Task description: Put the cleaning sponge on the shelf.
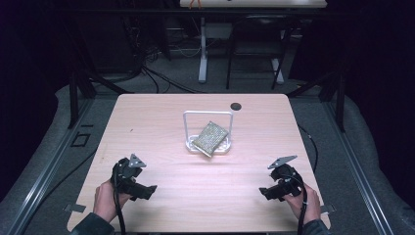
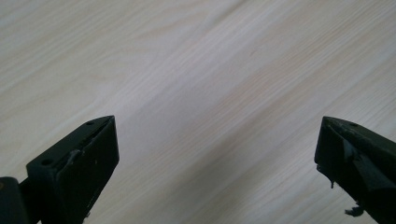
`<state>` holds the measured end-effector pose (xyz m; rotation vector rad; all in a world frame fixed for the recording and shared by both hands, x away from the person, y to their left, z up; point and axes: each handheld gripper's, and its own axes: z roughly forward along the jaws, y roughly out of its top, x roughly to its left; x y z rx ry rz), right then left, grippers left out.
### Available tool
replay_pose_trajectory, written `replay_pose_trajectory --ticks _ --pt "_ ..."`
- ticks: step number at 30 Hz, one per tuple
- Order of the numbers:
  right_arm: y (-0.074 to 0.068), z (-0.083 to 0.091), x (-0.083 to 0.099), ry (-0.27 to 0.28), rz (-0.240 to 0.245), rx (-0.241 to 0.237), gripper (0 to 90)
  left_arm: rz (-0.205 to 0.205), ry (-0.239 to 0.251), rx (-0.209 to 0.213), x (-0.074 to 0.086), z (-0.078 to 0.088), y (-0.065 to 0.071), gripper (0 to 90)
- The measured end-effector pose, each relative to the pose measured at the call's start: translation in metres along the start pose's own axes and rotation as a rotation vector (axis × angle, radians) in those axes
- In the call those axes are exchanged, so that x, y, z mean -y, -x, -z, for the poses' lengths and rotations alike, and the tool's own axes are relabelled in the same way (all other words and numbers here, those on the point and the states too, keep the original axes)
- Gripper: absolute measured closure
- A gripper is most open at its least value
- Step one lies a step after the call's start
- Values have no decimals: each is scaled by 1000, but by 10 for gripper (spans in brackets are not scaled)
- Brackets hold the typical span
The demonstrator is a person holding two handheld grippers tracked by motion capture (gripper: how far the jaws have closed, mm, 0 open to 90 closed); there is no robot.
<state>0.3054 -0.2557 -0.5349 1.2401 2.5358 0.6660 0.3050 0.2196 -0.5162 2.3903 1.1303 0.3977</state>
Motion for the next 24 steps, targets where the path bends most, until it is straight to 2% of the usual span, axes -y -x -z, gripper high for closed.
replay_pose_trajectory --ticks 5,7,11,13,16,18,24 --pt "0 -2 1 -15 4 1 132 6 -14 -20 12 -3 -4 0" --pt "0 -4 1 -21 3 -4 130 14 -35 -25 17 -7 -8 0" --pt "0 -4 1 -23 8 -10 128 36 -41 -17 19 -11 -13 0" --pt "1 -7 2 -50 4 -30 113 44 -66 -30 20 -15 -17 0" --pt "2 -10 2 -67 12 -29 100 42 -68 -28 20 -17 -18 0" --pt "3 -10 2 -68 13 -34 100 35 -85 -24 19 -19 -18 0" --pt "2 -9 2 -63 10 -38 104 22 -90 -12 19 -20 -17 0"
